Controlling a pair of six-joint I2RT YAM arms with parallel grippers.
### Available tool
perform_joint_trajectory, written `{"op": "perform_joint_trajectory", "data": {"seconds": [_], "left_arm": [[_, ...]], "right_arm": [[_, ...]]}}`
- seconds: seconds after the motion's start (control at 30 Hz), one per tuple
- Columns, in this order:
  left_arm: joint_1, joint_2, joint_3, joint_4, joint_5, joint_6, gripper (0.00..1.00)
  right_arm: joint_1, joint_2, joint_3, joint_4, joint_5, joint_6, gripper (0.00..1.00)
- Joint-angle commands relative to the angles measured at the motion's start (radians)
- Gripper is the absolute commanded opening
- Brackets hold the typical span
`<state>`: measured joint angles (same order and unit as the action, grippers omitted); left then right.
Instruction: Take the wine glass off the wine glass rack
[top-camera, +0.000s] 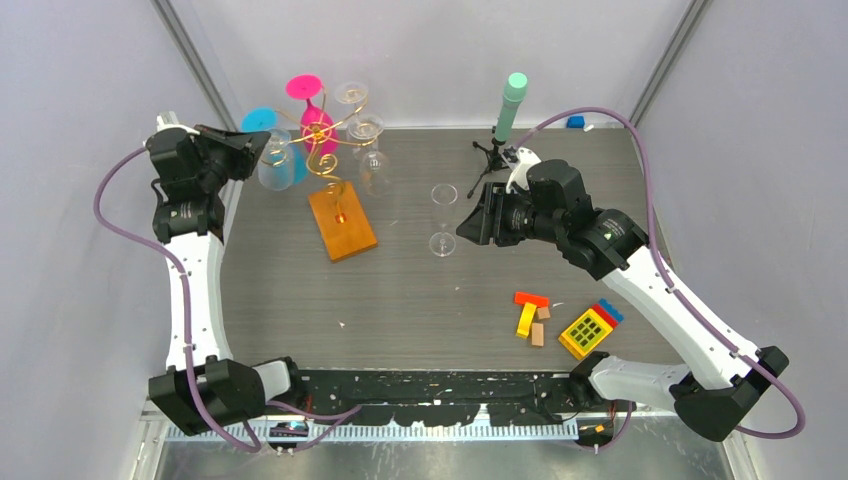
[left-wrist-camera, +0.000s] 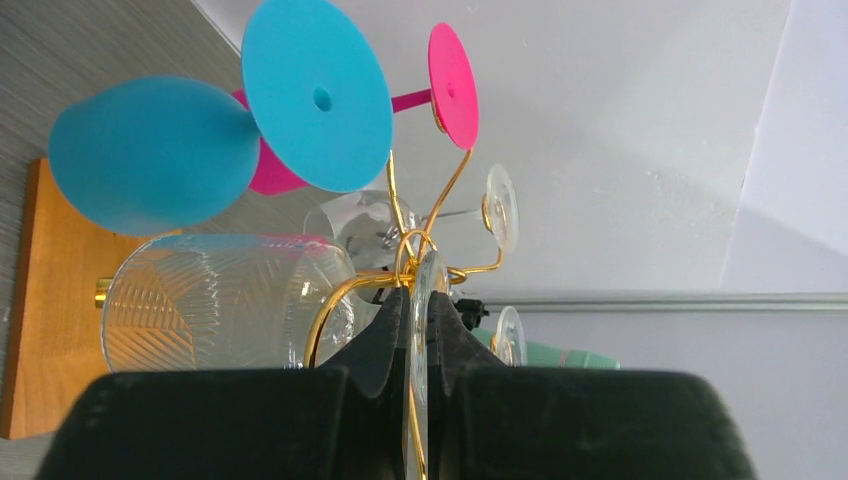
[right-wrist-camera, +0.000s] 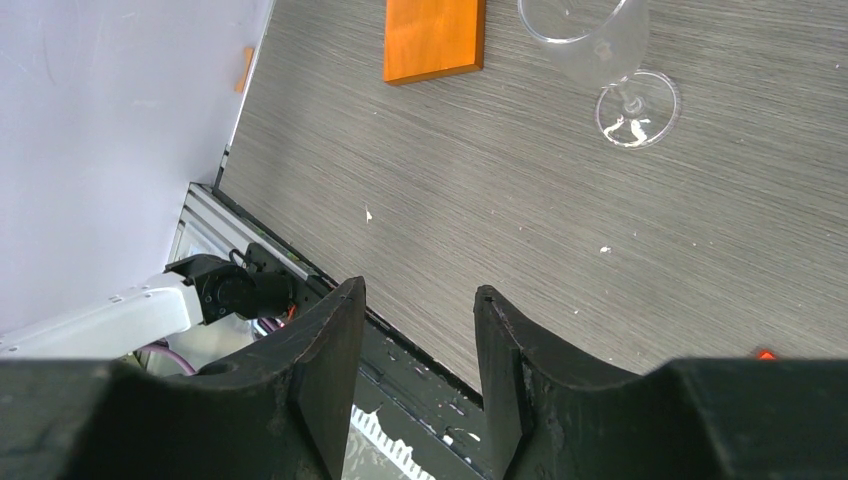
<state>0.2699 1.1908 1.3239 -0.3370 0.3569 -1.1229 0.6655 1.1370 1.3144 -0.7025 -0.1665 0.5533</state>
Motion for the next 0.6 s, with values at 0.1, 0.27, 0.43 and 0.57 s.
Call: {"op": "perform_joint_trajectory", "data": {"seconds": [0.1, 0.27, 0.43, 0.57], "left_arm": [[0.006, -0.033, 0.057, 0.143, 0.142, -0.015, 0.0], [0.006, -0.037, 0.069, 0.075, 0.141, 0.03, 0.0], [0.005, -0.019, 0.058, 0.066, 0.148, 0.028, 0.0], [0.006, -0.006, 0.061, 0.076, 0.154, 0.025, 0.0]], "right_arm": [[0.002, -0.011, 0.013, 0.05, 0.004, 0.003, 0.5], [0.002, -0.017, 0.009, 0.049, 0.003, 0.007, 0.5], [0.002, -0.027, 0.004, 0.049, 0.005, 0.008, 0.5], [0.002, -0.028, 0.0, 0.048, 0.006, 0.008, 0.5]]}}
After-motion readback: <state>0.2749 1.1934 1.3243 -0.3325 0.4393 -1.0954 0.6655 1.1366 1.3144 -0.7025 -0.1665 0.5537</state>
